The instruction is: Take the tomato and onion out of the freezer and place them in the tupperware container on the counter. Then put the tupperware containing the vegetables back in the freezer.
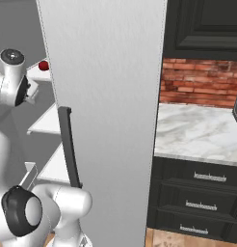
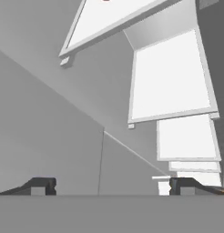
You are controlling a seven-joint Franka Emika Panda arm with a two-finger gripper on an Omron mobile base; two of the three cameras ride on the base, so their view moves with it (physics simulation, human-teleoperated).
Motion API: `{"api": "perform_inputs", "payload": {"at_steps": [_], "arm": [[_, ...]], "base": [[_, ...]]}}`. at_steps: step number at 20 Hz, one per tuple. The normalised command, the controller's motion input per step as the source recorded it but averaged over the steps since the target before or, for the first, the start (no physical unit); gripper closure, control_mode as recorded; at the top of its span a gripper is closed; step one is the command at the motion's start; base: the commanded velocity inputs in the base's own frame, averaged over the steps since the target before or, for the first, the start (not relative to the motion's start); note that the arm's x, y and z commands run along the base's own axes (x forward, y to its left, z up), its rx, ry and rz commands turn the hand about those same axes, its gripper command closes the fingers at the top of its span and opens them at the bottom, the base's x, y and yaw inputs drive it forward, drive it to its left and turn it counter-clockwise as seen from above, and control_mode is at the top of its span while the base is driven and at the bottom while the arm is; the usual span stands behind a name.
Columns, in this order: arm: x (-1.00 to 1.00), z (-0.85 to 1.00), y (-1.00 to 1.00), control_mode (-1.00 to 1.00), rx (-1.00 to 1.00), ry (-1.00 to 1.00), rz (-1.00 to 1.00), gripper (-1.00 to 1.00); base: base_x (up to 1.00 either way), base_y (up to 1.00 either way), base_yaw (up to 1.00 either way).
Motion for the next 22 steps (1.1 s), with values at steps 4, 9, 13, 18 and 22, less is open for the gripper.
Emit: {"api": "perform_inputs", "payload": {"at_steps": [4, 9, 13, 18, 22], "arm": [[0.0, 0.0, 0.8, -1.0, 0.13, 0.0, 0.0, -1.0], [0.0, 0.03, 0.77, -1.0, 0.12, 0.0, 0.02, -1.0], [-0.1, 0.09, 0.78, -1.0, 0.13, 0.0, 0.06, -1.0], [-0.18, 0.26, 0.58, -1.0, 0.15, 0.0, 0.1, -1.0], [-0.61, 0.95, -0.23, -1.0, 0.03, -0.09, 0.01, -1.0]], "base": [[0.0, 0.0, 0.0], [0.0, 0.0, 0.0], [0.0, 0.0, 0.0], [0.0, 0.0, 0.0], [0.0, 0.0, 0.0]]}}
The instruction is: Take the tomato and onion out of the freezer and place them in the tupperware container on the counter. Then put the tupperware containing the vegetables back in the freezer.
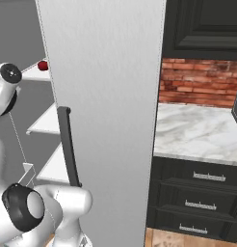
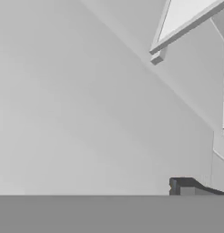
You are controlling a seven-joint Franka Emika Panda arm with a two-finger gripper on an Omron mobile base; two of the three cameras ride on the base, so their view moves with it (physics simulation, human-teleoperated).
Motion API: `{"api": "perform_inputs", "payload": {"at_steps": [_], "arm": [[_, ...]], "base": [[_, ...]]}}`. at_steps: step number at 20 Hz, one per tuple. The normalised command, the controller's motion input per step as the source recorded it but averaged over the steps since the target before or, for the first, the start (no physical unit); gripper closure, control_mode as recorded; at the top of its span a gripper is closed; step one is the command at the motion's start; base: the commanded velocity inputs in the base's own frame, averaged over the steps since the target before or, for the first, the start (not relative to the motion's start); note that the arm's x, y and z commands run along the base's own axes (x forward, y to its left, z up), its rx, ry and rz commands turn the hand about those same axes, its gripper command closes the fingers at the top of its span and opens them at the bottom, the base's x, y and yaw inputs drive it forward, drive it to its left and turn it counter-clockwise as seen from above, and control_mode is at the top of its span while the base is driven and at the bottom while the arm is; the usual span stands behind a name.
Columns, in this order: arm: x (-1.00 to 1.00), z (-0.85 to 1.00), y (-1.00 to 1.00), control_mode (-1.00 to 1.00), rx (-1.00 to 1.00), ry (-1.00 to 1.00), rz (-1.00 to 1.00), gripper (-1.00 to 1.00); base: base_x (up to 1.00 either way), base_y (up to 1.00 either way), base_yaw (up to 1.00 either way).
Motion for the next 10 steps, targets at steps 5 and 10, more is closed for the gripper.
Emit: {"api": "perform_inputs", "payload": {"at_steps": [5, 10], "arm": [[-0.44, 0.81, -0.6, -1.0, -0.05, -0.05, -0.02, -1.0], [-0.09, 0.37, -0.75, -1.0, -0.24, 0.0, -0.08, -1.0]], "base": [[0.0, 0.0, 0.0], [0.0, 0.0, 0.0]]}}
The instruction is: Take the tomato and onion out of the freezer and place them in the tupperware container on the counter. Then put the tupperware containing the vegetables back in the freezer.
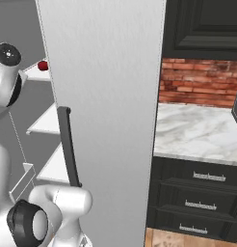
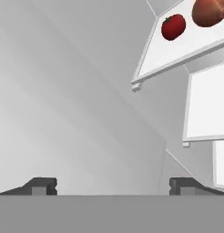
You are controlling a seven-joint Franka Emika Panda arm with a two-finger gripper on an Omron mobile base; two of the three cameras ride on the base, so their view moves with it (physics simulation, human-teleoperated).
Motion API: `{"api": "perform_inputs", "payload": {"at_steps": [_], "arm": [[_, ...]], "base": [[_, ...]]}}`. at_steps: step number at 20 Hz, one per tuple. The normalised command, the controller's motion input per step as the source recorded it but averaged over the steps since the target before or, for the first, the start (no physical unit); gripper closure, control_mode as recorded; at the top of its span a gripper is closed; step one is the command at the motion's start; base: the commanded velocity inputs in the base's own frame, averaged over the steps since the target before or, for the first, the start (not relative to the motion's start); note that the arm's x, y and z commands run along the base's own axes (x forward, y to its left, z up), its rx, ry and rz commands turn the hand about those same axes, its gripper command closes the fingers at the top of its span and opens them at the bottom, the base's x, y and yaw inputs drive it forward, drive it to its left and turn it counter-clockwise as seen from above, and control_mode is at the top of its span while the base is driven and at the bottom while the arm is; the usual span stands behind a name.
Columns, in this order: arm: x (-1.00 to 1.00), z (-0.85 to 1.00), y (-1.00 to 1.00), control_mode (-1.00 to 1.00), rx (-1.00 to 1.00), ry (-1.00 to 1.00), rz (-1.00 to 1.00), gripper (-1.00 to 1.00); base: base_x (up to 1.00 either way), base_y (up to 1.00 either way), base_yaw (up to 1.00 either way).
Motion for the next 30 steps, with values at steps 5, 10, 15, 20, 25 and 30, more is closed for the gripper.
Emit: {"api": "perform_inputs", "payload": {"at_steps": [5, 10, 15, 20, 25, 30], "arm": [[-0.17, 0.02, -0.7, -1.0, -0.34, 0.04, -0.13, -1.0], [-0.41, -0.11, -0.63, -1.0, -0.28, 0.06, -0.13, -1.0], [-0.45, -0.28, -0.59, -1.0, -0.23, 0.02, -0.14, -1.0], [-0.4, -0.42, -0.62, -1.0, -0.11, 0.0, -0.13, -1.0], [-0.27, -0.47, -0.73, -1.0, 0.02, 0.0, -0.11, -1.0], [-0.03, -0.51, -0.41, -1.0, 0.03, 0.0, -0.08, -1.0]], "base": [[0.0, 0.0, 0.0], [0.0, 0.0, 0.0], [0.0, 0.0, 0.0], [0.0, 0.0, 0.0], [0.0, 0.0, 0.0], [0.0, 0.0, 0.0]]}}
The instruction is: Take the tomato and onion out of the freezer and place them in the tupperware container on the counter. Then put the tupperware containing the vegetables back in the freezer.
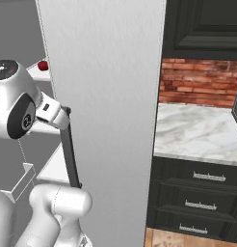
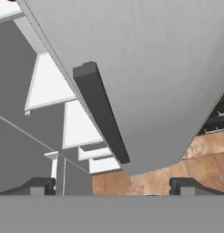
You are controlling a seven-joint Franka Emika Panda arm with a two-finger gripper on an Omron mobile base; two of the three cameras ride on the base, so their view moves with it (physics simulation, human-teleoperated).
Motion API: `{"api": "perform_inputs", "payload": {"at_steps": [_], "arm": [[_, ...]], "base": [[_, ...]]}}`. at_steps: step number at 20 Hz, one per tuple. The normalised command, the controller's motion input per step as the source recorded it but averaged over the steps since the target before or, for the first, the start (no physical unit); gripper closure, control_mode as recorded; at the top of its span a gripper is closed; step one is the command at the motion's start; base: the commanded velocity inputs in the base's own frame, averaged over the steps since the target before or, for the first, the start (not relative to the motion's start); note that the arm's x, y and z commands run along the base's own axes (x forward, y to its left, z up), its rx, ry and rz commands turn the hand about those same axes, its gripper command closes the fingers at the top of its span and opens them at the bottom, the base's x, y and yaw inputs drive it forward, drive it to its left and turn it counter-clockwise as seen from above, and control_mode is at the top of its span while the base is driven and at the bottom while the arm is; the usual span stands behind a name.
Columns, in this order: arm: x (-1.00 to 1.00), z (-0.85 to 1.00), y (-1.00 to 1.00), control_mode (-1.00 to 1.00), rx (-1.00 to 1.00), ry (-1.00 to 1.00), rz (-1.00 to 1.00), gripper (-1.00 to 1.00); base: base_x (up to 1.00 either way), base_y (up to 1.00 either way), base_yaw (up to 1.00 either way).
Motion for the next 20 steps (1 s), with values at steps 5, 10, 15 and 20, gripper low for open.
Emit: {"api": "perform_inputs", "payload": {"at_steps": [5, 10, 15, 20], "arm": [[0.0, -0.07, -0.01, 1.0, 0.0, 0.0, -0.01, -1.0], [0.0, 0.0, 0.0, 1.0, 0.0, 0.0, 0.0, -1.0], [0.0, 0.0, 0.0, 1.0, 0.0, 0.0, 0.0, -1.0], [0.0, 0.0, 0.0, 1.0, 0.0, 0.0, 0.0, -1.0]], "base": [[0.07, 0.17, -0.07], [0.67, 0.55, -0.16], [0.17, 0.53, -0.14], [-0.04, 0.5, -0.03]]}}
